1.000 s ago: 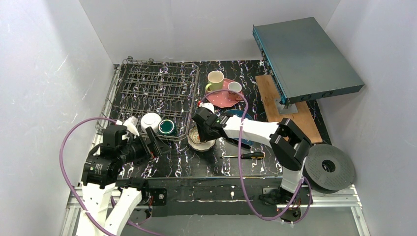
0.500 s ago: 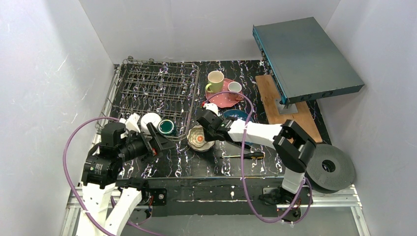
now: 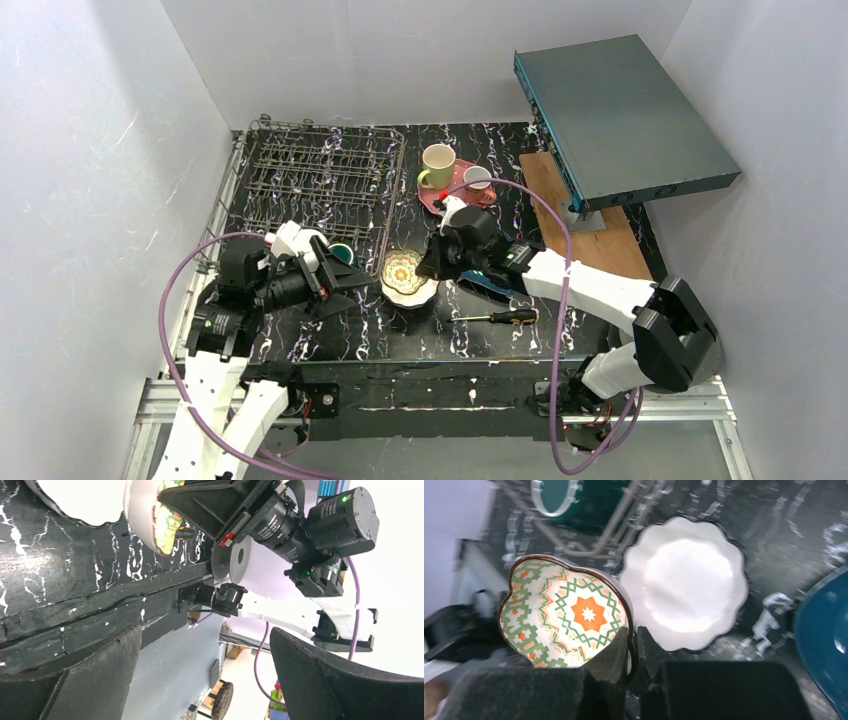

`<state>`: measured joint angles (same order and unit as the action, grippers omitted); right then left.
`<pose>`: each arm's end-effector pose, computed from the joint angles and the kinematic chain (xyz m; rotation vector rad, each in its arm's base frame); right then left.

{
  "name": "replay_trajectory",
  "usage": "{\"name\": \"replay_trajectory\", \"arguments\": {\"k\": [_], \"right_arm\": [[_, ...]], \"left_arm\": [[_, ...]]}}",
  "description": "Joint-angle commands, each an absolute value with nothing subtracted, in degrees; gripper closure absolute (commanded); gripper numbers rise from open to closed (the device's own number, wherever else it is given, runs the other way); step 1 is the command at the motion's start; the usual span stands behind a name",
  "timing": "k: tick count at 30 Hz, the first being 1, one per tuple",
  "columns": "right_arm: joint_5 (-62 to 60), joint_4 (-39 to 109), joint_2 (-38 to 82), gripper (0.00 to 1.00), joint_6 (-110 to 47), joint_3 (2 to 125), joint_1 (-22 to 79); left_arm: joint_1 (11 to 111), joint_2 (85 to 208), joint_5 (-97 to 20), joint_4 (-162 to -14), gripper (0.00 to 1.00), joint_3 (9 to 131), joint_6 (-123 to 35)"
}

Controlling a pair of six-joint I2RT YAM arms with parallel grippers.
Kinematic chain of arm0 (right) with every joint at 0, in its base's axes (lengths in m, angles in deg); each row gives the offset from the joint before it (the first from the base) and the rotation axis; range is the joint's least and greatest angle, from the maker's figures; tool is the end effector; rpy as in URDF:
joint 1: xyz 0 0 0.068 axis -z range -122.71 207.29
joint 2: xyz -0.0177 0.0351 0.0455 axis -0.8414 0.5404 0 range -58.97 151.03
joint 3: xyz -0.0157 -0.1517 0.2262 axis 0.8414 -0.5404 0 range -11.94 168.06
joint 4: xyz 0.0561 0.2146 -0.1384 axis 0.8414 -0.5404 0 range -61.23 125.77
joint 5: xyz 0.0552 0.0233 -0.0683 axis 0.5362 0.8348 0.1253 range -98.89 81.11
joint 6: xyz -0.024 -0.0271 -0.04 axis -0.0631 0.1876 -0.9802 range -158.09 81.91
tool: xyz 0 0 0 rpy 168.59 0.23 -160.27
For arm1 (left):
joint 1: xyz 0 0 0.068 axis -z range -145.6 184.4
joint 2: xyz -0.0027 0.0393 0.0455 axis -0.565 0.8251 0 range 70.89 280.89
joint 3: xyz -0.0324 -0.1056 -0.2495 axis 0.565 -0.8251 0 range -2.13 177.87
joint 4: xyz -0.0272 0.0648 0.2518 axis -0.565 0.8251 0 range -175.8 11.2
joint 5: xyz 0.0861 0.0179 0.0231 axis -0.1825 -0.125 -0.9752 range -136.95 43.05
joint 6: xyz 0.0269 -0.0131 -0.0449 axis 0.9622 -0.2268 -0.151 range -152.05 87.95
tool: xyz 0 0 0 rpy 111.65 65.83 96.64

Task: Load the mixed dishes into the dish rack

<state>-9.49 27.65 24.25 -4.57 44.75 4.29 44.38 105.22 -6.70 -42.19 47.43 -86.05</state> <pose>0.1958 0.2593 0.2575 -0.3833 2.2714 0.8190 0.1059 -0.0419 0.3364 -0.3777 2.2138 -1.3752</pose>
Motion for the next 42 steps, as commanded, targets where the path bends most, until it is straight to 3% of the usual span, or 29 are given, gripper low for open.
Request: {"name": "replay_trajectory", "arguments": {"k": [1, 13, 19, 23, 29, 34, 39, 42], "right_arm": [[17.43, 46.61, 20.5, 0.99, 0.27, 42.14, 8.01], [31.57, 59.03, 23.77, 0.99, 8.84, 45.56, 7.91], [31.84, 60.81, 25.82, 0.99, 10.07, 44.93, 6.76], [31.56, 60.42, 26.68, 0.99, 9.52, 45.38, 6.57], [31.19, 59.52, 26.57, 0.99, 8.34, 45.37, 5.97], [29.96, 57.17, 26.04, 0.99, 6.02, 45.32, 5.39], [27.78, 53.96, 25.15, 0.99, 3.74, 45.46, 4.99], [27.32, 53.24, 25.67, 0.81, 3.57, 45.99, 4.8]], "left_arm": [[44.8, 107.33, 0.06, -49.83, 0.01, 46.39, -87.89], [50.04, 107.67, -4.9, -55.3, 0.01, 42.27, -91.96], [50.06, 106.02, -4.98, -58.45, 0.3, 41.84, -94.54], [50.13, 105.04, -4.85, -58.76, 0.42, 41.58, -95.11], [50.11, 103.77, -5.67, -58.01, 0.4, 41.17, -95.45], [50.05, 104.26, -6.35, -56.78, 0.49, 42.37, -94.64], [50.09, 103.97, -7.86, -54.37, 0.71, 43.69, -92.7], [50.11, 103.45, -8.76, -52.43, 1.0, 43.45, -91.84]]}}
